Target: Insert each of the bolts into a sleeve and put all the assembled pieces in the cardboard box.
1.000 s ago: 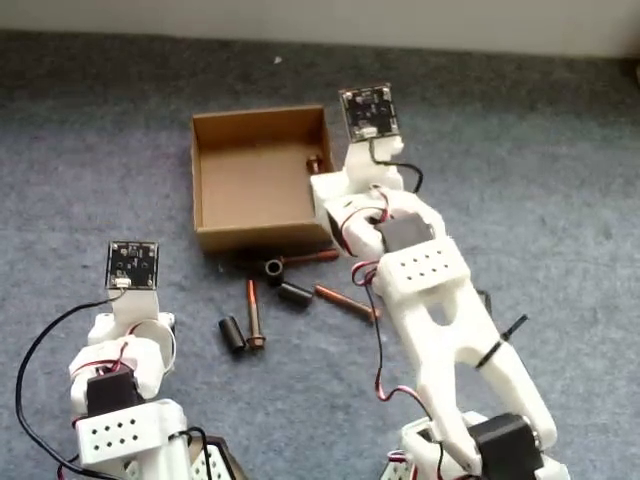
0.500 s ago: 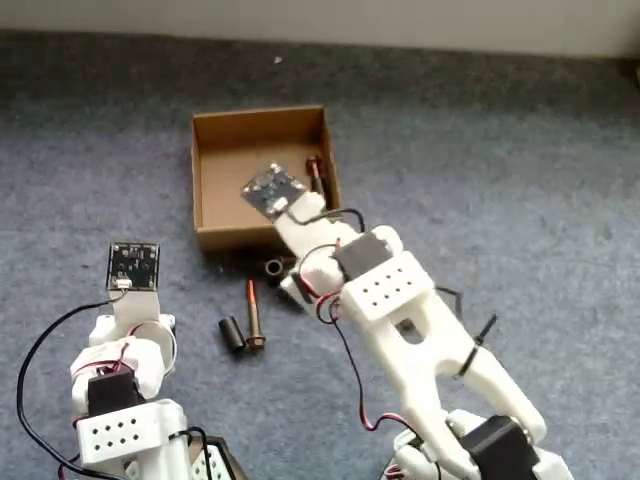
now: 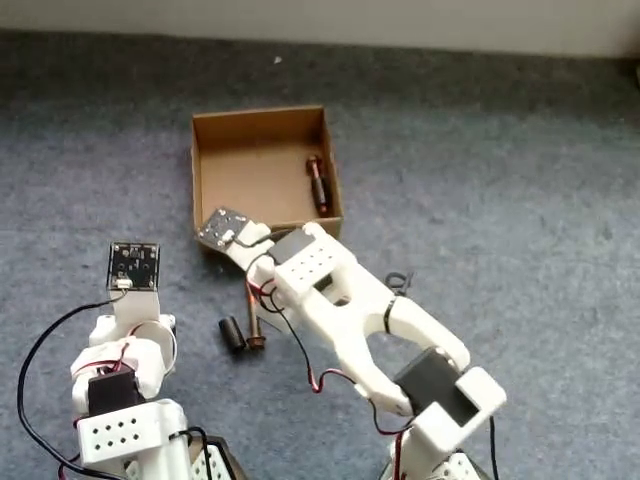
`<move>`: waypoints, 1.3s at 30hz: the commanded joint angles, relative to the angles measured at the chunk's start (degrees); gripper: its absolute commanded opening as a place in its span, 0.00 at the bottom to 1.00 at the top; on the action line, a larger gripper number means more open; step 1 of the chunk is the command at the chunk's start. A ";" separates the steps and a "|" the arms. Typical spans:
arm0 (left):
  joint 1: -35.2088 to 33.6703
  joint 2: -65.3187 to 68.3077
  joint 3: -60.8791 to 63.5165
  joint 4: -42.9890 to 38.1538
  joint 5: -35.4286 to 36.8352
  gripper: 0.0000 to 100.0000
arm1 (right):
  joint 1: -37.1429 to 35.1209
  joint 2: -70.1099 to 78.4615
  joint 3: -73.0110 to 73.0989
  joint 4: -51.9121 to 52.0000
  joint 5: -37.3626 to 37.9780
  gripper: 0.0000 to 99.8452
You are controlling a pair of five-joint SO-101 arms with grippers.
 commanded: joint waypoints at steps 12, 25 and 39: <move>-0.40 -0.40 -0.31 -1.05 -0.35 0.01 | -0.48 7.60 -6.64 -0.13 0.53 0.06; -0.40 -0.40 -0.22 -2.11 -0.35 0.01 | 6.02 -18.33 -1.80 5.67 0.09 0.01; -0.40 -0.40 0.22 -2.29 -0.35 0.01 | 20.88 -52.88 24.04 5.49 -2.46 0.01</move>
